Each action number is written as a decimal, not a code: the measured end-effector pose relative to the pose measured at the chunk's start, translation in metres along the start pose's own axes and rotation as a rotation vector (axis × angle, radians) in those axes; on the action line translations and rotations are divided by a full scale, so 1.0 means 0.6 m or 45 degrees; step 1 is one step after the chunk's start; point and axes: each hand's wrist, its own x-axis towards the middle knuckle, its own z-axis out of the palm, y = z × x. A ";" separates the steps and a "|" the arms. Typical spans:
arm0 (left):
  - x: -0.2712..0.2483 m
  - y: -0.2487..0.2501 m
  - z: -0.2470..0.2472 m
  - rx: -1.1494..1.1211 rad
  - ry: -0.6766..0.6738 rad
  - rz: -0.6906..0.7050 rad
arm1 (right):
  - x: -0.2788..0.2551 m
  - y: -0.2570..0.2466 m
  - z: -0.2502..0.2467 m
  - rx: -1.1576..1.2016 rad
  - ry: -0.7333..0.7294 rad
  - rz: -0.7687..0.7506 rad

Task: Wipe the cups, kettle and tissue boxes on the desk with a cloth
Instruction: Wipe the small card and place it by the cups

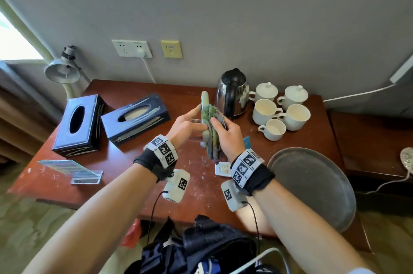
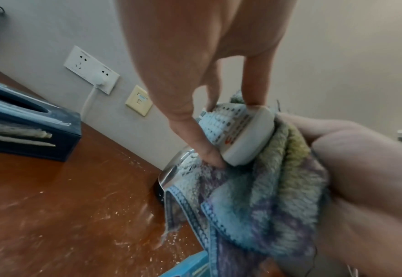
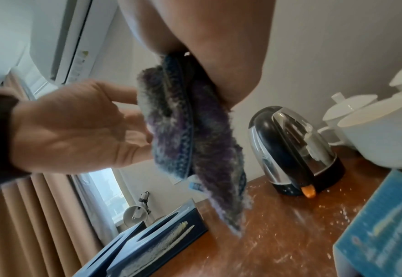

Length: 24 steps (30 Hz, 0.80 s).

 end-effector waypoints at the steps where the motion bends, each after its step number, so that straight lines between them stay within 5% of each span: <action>1: -0.005 0.001 0.004 0.027 -0.039 -0.006 | 0.004 -0.003 -0.001 -0.019 0.024 -0.002; 6: -0.011 0.011 0.021 0.094 -0.130 -0.006 | 0.044 -0.049 -0.020 0.019 0.118 0.030; 13: 0.012 0.030 0.017 0.040 0.113 0.048 | 0.022 -0.056 -0.015 0.063 -0.089 -0.024; 21: -0.018 0.037 0.043 0.376 -0.110 0.032 | 0.040 -0.078 -0.051 -0.090 0.022 -0.156; 24: -0.023 0.031 0.057 0.363 -0.073 0.023 | 0.062 -0.098 -0.058 -0.152 0.058 -0.174</action>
